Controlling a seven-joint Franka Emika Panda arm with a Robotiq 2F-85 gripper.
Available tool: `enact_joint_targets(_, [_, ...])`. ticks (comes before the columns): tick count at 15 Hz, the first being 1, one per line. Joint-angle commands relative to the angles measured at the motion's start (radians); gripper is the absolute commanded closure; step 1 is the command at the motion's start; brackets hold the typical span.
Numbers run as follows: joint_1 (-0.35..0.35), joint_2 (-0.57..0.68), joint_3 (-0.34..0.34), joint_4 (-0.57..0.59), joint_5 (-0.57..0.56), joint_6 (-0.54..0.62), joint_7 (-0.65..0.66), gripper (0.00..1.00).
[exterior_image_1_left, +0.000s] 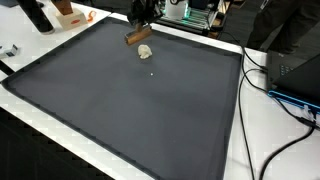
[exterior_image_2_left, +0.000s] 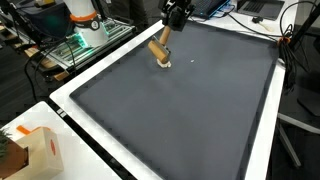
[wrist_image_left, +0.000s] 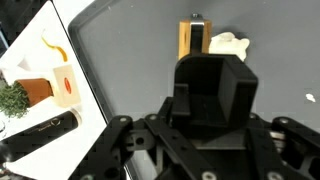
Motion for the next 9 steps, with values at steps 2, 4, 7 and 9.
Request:
enact_joint_targets(2, [0.060,0.044,0.018,0.005,-0.138,-0.057,0.073,0.76])
enact_joint_targets(4, [0.080,0.062,0.025,-0.001,-0.184,-0.064,0.095,0.76])
enact_joint_targets(7, [0.103,0.082,0.034,-0.009,-0.248,-0.069,0.127,0.76])
enact_joint_targets(9, [0.115,0.096,0.039,-0.016,-0.289,-0.075,0.149,0.76])
